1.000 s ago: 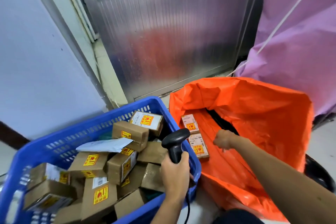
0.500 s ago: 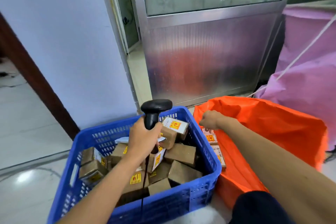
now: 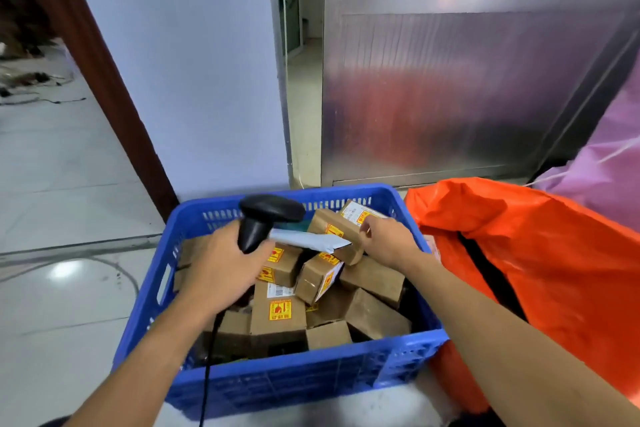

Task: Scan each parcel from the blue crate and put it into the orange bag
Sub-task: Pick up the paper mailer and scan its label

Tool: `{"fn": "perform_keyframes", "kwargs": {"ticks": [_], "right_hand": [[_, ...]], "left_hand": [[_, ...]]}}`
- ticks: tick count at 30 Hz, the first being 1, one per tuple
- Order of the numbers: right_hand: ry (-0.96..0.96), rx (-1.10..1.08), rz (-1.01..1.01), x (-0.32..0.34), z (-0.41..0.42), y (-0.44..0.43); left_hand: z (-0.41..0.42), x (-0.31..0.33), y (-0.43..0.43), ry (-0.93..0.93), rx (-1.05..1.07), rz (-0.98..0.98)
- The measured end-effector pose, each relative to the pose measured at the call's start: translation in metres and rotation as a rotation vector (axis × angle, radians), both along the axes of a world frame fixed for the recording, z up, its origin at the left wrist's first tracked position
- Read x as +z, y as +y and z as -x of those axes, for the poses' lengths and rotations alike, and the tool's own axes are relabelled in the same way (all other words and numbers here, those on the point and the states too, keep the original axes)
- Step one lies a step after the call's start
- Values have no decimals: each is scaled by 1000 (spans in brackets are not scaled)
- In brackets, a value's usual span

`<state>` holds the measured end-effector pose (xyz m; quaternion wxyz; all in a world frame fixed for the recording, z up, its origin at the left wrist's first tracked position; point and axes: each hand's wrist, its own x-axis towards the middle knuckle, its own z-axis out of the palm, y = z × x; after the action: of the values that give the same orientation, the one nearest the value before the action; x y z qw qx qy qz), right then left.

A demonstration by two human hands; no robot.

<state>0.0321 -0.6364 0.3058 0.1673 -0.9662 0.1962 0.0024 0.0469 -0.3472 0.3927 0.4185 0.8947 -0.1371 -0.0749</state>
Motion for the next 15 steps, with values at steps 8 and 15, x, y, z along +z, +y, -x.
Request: {"fn": "perform_keyframes", "kwargs": {"ticks": [8, 15], "right_hand": [[74, 165, 105, -6, -42, 22], [199, 271, 85, -34, -48, 24]], "left_hand": [[-37, 13, 7, -141, 136, 3], [-32, 6, 8, -296, 112, -197]]}}
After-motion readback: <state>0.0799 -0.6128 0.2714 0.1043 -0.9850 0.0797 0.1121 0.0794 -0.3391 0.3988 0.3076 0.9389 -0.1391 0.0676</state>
